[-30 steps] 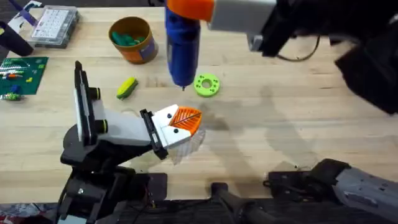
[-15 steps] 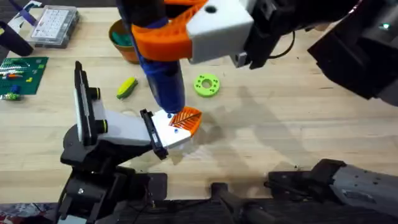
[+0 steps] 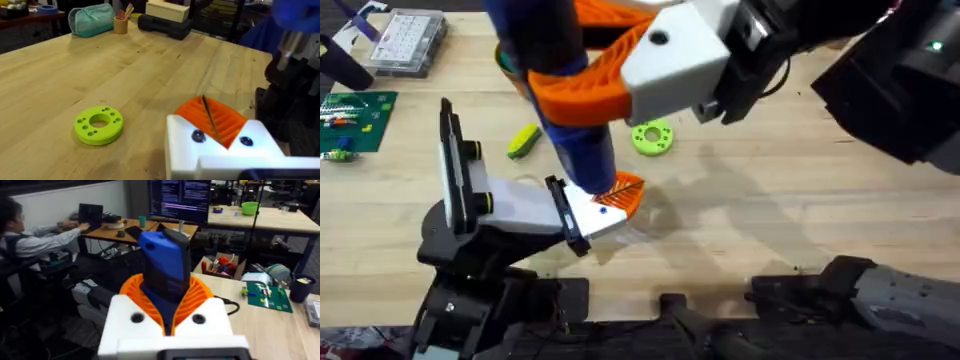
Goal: Pick up the gripper from the table and insert it into the empty holder that is missing its gripper. Then pick up a screw, insert it into the mounting hole, and use the screwdriver to tighten it. Finally, clean up the table by picking up the vegetable and placing it into the bucket.
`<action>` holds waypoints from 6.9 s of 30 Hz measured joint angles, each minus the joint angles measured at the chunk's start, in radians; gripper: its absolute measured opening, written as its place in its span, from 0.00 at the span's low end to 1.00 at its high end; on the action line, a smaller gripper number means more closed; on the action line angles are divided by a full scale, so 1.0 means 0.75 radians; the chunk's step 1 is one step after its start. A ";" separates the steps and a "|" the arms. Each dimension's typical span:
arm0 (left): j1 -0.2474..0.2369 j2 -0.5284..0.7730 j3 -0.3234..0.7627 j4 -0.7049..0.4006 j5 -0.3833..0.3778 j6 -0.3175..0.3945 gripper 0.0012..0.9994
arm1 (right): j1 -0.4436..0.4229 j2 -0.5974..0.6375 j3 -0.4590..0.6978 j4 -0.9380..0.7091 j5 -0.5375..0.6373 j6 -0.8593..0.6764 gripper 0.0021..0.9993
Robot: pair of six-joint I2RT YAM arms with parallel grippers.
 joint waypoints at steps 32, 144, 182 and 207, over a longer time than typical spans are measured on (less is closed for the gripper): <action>0.000 0.000 0.000 0.000 0.000 0.000 0.02 | 0.051 0.146 -0.098 0.181 0.068 -0.090 0.05; -0.001 0.009 0.000 -0.004 -0.001 -0.014 0.02 | -0.066 0.201 0.132 0.329 0.090 0.115 0.05; -0.001 0.009 0.001 -0.024 0.000 -0.014 0.02 | -0.407 0.892 0.176 -0.477 1.377 -1.692 0.05; -0.001 0.009 0.001 -0.025 0.000 -0.014 0.02 | -0.495 1.077 0.221 -0.345 1.492 -1.937 0.62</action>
